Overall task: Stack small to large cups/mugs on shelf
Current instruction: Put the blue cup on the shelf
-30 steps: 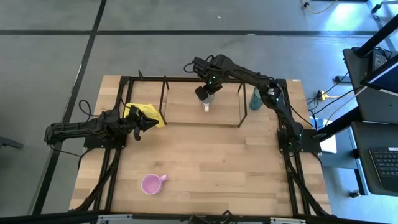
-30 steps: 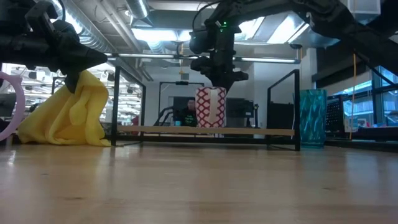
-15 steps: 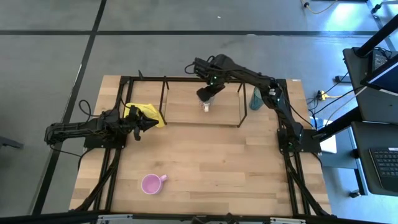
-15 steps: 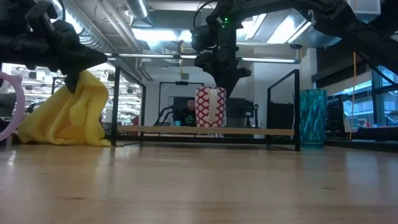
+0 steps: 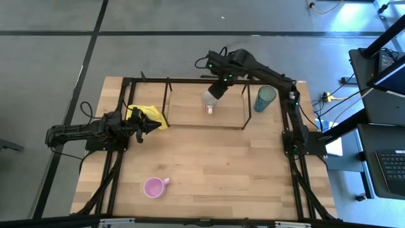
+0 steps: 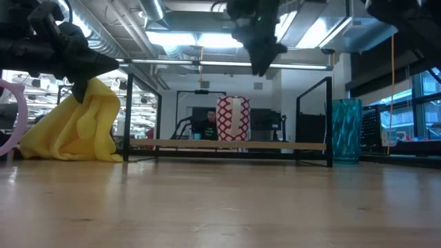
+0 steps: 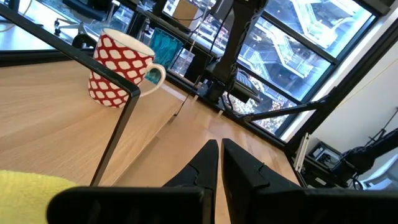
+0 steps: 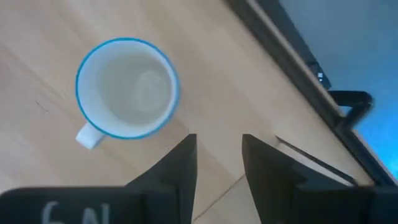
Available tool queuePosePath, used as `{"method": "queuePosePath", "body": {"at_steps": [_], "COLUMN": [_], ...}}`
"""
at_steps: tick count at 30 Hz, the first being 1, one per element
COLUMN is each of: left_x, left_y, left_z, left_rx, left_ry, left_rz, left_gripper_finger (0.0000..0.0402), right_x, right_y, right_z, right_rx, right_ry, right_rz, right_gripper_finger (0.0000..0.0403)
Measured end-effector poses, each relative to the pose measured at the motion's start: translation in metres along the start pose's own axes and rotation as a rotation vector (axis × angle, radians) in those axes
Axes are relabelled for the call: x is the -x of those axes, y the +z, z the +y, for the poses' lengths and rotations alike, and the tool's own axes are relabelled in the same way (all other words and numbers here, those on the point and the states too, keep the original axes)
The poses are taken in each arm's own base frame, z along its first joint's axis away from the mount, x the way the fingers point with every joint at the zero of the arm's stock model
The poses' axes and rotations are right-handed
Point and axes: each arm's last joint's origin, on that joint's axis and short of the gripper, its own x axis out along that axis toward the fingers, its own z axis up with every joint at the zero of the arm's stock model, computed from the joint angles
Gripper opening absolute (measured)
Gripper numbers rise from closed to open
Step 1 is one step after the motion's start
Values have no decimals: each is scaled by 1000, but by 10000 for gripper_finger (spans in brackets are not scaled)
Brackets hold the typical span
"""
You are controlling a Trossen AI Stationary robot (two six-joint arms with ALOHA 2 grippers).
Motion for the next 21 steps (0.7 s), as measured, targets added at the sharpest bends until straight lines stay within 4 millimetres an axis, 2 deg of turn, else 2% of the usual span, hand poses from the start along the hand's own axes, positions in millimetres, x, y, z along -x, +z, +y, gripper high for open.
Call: {"method": "queuePosePath", "body": {"at_steps": [6,10,13,16,19,21], "left_x": [0,0,0,0,0,0], "left_y": [0,0,0,0,0,0], "left_z": [0,0,0,0,0,0], "left_rx": [0,0,0,0,0,0], "left_ry": [0,0,0,0,0,0], "left_rz": [0,0,0,0,0,0], "left_gripper_finger": [14,14,14,14,14,14], "right_x": [23,39,43,34,7,-11], "right_y": [-1,-5,-8,-13,-27,-40], "right_z": [-50,-96,-129,-153,-171,-176], "right_rx": [-155,-312,-438,-544,-665,-707], "right_ry": [1,-22,-14,29,85,95], "right_rz": [-56,-97,-104,-57,90,189], "right_gripper_finger": [129,129,129,129,129,129]}}
